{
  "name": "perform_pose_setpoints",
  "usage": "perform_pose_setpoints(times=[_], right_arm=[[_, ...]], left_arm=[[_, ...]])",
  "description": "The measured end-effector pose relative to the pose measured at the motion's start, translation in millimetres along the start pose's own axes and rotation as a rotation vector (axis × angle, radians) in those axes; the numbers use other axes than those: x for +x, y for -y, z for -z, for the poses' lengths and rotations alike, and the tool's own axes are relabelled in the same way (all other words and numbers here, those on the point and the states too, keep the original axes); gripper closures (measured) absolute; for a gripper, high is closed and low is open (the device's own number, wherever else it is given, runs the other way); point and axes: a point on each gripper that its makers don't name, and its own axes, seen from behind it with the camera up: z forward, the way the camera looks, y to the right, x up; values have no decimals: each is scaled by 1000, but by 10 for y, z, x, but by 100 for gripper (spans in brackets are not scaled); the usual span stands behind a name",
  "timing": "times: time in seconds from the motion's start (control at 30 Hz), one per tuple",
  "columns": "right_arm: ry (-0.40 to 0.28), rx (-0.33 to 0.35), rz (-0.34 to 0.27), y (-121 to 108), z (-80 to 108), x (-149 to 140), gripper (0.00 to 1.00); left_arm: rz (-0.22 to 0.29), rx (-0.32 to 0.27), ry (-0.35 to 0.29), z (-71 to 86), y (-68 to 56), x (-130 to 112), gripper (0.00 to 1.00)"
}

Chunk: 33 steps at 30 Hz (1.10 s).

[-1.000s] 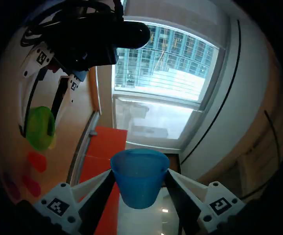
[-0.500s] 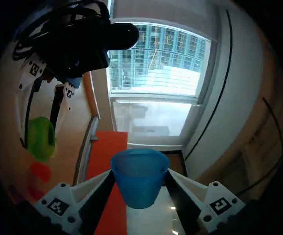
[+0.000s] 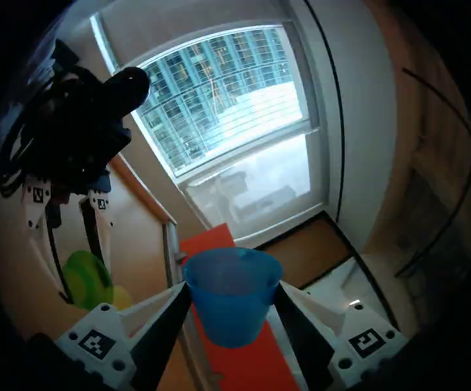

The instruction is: Pour water

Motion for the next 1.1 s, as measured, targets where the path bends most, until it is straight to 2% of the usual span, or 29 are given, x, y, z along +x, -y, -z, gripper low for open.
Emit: perform_pose_setpoints(times=[0.23,0.37,0.57,0.67,0.77,0.87,1.1], right_arm=[[-19,37,-244,175,48,84,12],[-32,62,-417,240,60,133,12],[-55,81,-673,202,63,190,12],[-63,91,-783,188,68,210,13],[-64,103,-857,205,81,208,13],[-60,111,-906,219,92,193,13],[-59,107,-962,201,133,162,13]], left_arm=[[-2,5,-2,5,12,9,12],[0,9,-2,10,26,13,12],[0,14,-6,23,43,29,12],[-1,19,-6,21,57,37,12],[1,23,-8,26,67,51,12],[5,26,-10,29,78,61,12],[6,38,-11,42,125,61,12]])
